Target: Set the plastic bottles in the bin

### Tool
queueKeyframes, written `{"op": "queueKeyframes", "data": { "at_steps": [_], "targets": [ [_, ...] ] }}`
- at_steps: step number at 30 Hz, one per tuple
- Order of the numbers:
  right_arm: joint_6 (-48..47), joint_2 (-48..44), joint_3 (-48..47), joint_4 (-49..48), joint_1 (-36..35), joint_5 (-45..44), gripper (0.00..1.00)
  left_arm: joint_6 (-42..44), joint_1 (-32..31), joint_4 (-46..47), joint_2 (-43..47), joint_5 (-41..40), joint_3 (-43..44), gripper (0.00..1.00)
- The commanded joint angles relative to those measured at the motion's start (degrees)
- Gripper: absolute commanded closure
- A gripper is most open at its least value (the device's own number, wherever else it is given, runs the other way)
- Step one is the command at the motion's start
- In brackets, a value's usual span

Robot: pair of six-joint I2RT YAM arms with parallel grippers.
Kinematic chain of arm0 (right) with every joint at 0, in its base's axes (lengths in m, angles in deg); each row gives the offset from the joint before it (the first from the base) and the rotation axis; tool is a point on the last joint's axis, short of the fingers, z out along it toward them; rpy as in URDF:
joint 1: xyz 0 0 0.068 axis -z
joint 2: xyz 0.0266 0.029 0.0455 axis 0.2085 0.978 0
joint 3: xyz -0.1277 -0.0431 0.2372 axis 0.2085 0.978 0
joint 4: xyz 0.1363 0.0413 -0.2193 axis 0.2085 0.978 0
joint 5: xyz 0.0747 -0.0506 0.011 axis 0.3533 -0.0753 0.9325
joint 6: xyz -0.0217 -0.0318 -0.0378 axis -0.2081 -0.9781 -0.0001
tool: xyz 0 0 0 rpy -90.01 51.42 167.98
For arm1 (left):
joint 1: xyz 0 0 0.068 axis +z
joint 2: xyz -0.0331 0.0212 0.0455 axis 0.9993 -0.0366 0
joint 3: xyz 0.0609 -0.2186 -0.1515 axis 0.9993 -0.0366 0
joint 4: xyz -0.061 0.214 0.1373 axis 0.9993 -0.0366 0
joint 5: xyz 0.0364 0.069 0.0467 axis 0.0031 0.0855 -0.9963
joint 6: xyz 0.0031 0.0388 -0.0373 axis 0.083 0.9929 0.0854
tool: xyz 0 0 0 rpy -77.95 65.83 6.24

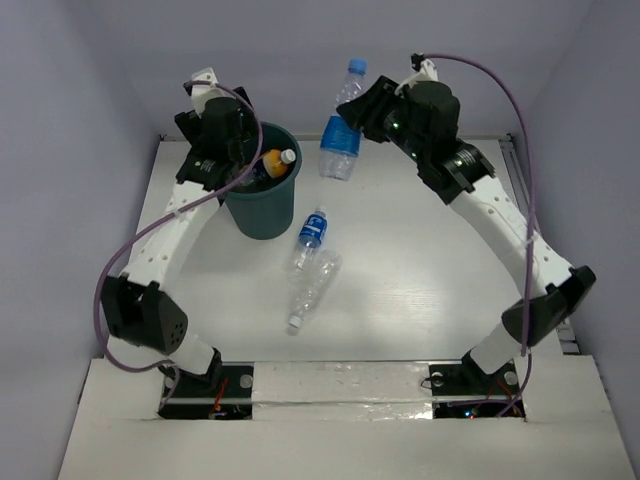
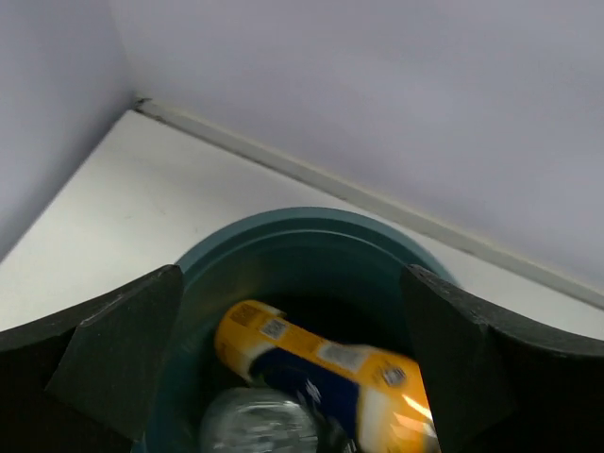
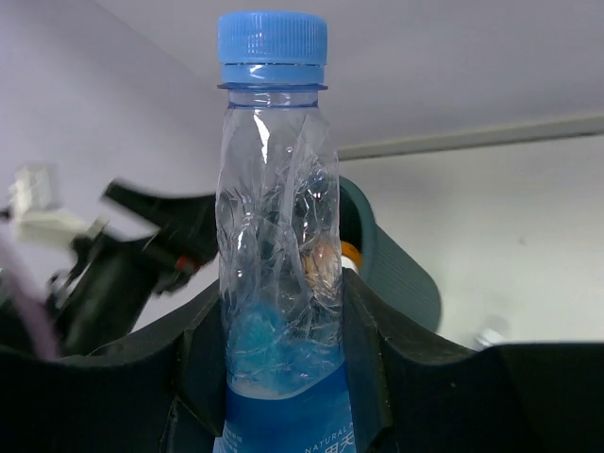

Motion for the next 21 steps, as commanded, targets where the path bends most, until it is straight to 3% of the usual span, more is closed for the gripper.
{"op": "queueKeyframes", "data": {
  "at_steps": [1,4,8,11,15,18,21],
  "targets": [
    [2.41,6.77,-8.45,-3.10,-1.74,0.85,0.61,-5.64,-0.11,-1.50,11.28,7.88,0.46,0.01],
    [3.11,13.78,-17.03,-3.72,-2.97,-0.02,0.60,-11.95,-0.11,-6.95,18.66,17.36,-4.27,0.04],
    [1.98,23.62,-30.82,-1.70,-6.05,-2.22,0.60,-19.69,-0.11,-8.81,29.40,28.71,-21.63,0.19],
    [0.04,30.92,-40.16,0.33,-7.89,-4.95,0.58,-22.43,-0.11,-12.05,37.14,33.64,-32.10,0.24],
    [0.21,35.87,-41.60,-2.48,-9.04,-6.97,0.52,-24.11,-0.11,-17.15,45.57,38.21,-42.06,0.25],
    [1.01,38.59,-42.73,-3.36,-11.75,-8.11,0.43,-25.77,-0.11,-18.92,50.06,41.98,-48.04,0.24],
    [-0.92,40.70,-45.46,-4.24,-13.87,-10.48,0.27,-26.66,-0.11,-18.57,52.35,44.54,-51.74,0.22]
  ]
}}
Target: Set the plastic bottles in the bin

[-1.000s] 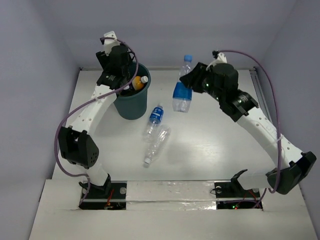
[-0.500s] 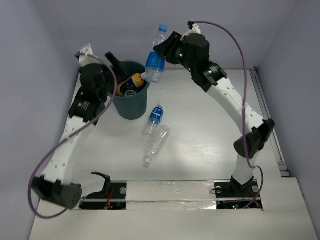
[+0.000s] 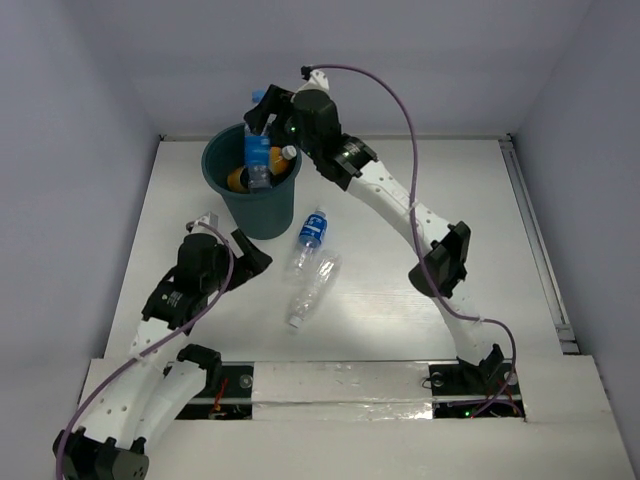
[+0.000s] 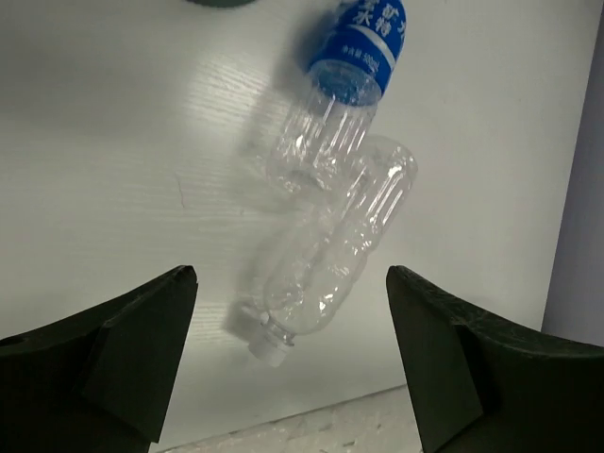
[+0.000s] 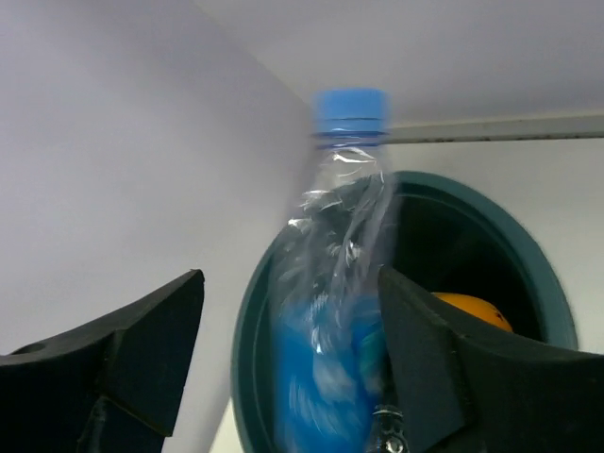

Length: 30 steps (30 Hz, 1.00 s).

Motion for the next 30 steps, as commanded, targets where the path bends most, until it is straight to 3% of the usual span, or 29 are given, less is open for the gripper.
{"op": "queueKeyframes", "data": {
  "at_steps": [1,5,9,12,13,14,16,19,21,23,24,25,27,28,30],
  "targets": [
    [-1.98,1.32,-6.03,-4.48,-2.99,-3.43,0.19,-1.86,-0.11,1.28,2.57,6.27,-1.56,0.21],
    [-1.45,-1.56,-2.54,-5.09,-2.99,-4.48,0.08,1.57,-0.11,2.95,-1.12,8.30,-1.74,0.17],
    [-3.03,-9.63,6.85,-5.53,-2.99,-6.50,0.10,3.86,-0.63,6.63,-6.12,9.00,-0.61,0.16],
    [-3.38,-22.28,25.54,-9.21,-2.99,-7.03,0.43,4.82,-2.74,10.33,-10.78,7.70,0.45,0.17],
    [-3.30,-25.88,31.34,-12.97,-2.99,-7.29,0.66,5.09,-4.57,11.90,-13.49,6.99,0.80,0.18],
    [-3.21,-29.57,36.97,-14.40,-2.99,-7.56,0.76,5.27,-5.63,12.61,-14.82,6.38,1.59,0.18],
    [-2.51,-39.16,52.00,-15.82,-2.99,-7.21,0.90,5.53,-8.61,14.72,-19.04,4.09,2.47,0.18],
    [0.99,-48.57,68.45,-13.98,-2.99,-6.85,0.91,5.71,-11.17,17.00,-23.69,-0.65,4.84,0.18],
    [3.63,-52.62,76.01,-13.62,-2.99,-6.33,0.90,5.71,-13.37,18.06,-25.81,-5.11,6.60,0.17],
    [7.94,-56.84,85.60,-14.06,-2.99,-3.61,0.77,5.97,-15.12,19.56,-29.41,-9.34,7.48,0.16],
    [9.43,-57.64,87.98,-13.89,-2.99,-2.82,0.70,5.97,-15.14,20.09,-30.73,-12.23,8.18,0.14],
    [11.88,-58.25,92.52,-14.84,-2.99,-0.46,0.52,5.80,-15.92,20.53,-33.27,-13.48,8.36,0.14],
    [13.83,-59.22,96.42,-17.12,-2.99,0.96,0.36,5.27,-17.23,22.63,-36.70,-16.29,8.98,0.13],
    [14.63,-59.31,97.74,-17.66,-2.99,2.27,0.23,5.09,-17.85,23.08,-37.76,-17.44,9.15,0.12],
    [14.63,-58.27,99.51,-17.84,-2.99,3.07,0.13,4.48,-18.91,24.57,-39.70,-19.72,9.85,0.12]
  ]
}}
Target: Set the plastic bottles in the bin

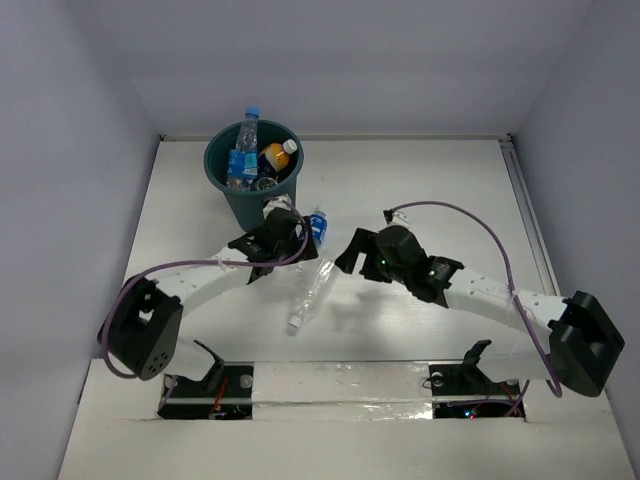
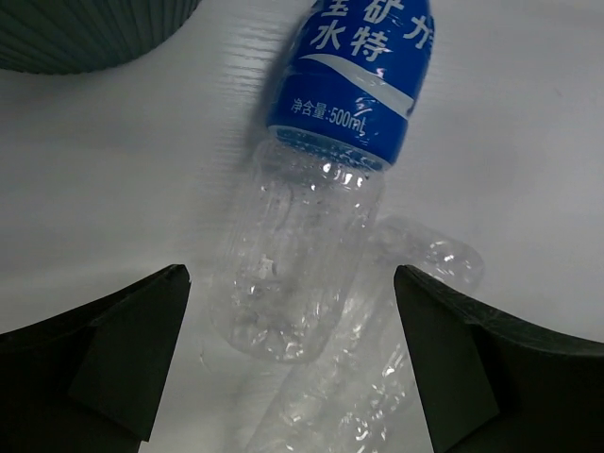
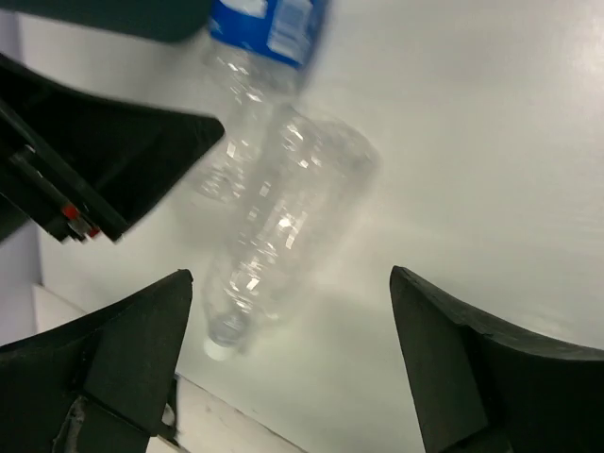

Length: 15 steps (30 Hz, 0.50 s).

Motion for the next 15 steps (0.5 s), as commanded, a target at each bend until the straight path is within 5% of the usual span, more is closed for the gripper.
{"op": "queueKeyframes", "data": {
  "at_steps": [1,7,13,15],
  "targets": [
    [4.01,0.16,1.09,-5.03,-0.11,4.49,0.08,-0.53,-2.08,4.40,-3.44,-9.38,2.64,0.12],
    [8.48,5.78,3.03,-11.70,-0.11,7.14,0.03,-1.67,-3.23,5.89,-10.65,-13.37,4.84,0.12],
    [11.21,12.99,0.66,-12.95,-0.11,6.54,0.02,-5.35,-4.46,6.95,-10.76,-12.05,0.11,0.25],
    [11.74,13.44,0.65,-12.77,-0.11,5.39,0.03,-5.89,-4.46,7.56,-9.35,-11.52,-2.78,0.37]
  ]
}}
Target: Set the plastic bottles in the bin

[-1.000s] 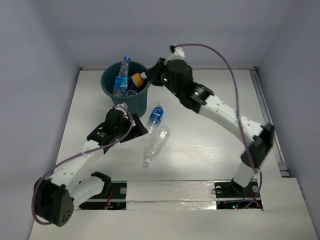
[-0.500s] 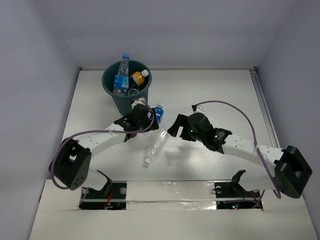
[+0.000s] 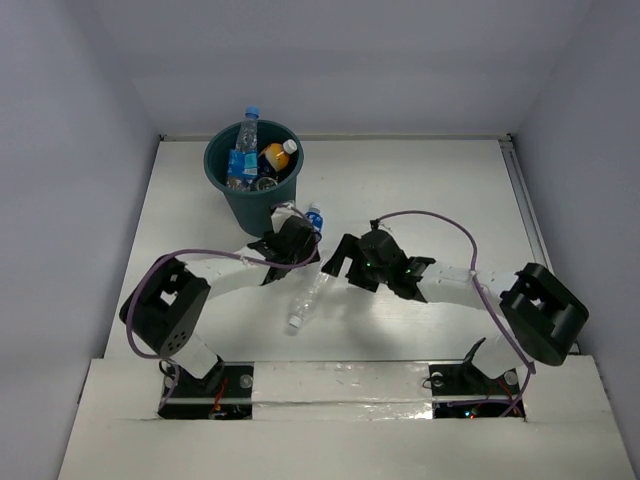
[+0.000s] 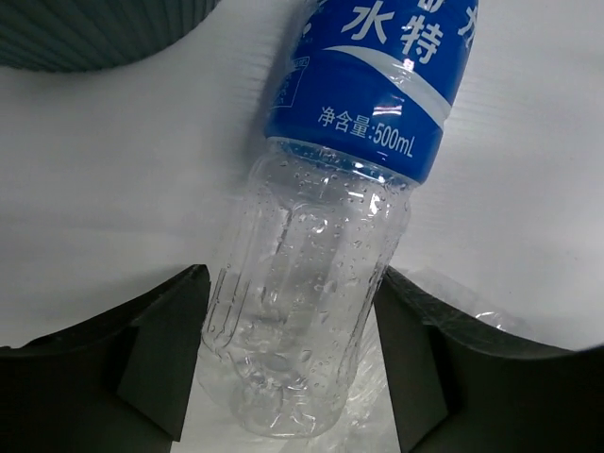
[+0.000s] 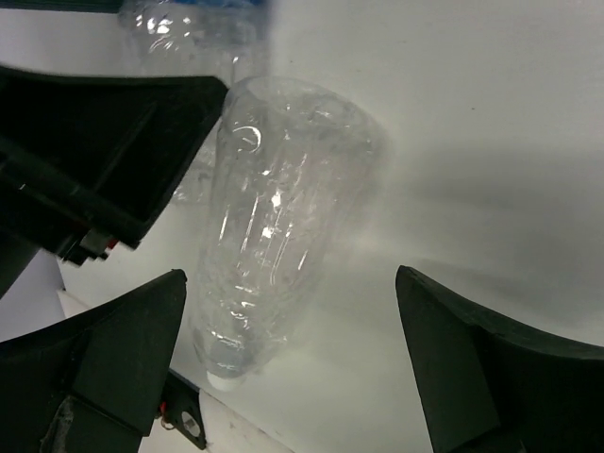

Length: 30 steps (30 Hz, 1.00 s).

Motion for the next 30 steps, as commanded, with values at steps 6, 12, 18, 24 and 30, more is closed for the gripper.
{"op": "queueKeyframes", "data": {
  "at_steps": [6,12,18,24,30],
  "targets": [
    [1.65,4.11,-4.88,-1.86,-0.11,-2.45,0.03,-4.96,-2.30,-1.14,12.00,0.40,-10.41,0.54],
    [0.94,12.03,-12.45,5.27,0.42,-2.88,0.02,-7.51,-4.07,-9.74,27.22,1.37,-12.53,0.55],
    [0.86,16.16,-12.36,6.85,0.94,-1.66,0.05,-6.55,-4.07,-20.91,44.61,2.07,-5.69,0.55],
    [-4.76,14.76,-14.74,9.13,0.94,-1.66,0.03,0.20,-4.07,-28.12,43.14,-3.72,16.68,0.55],
    [-6.88,14.67,-14.30,11.07,0.94,-1.48,0.23,10.75,5.49,-23.92,31.28,-7.00,33.58,0.56]
  ]
}}
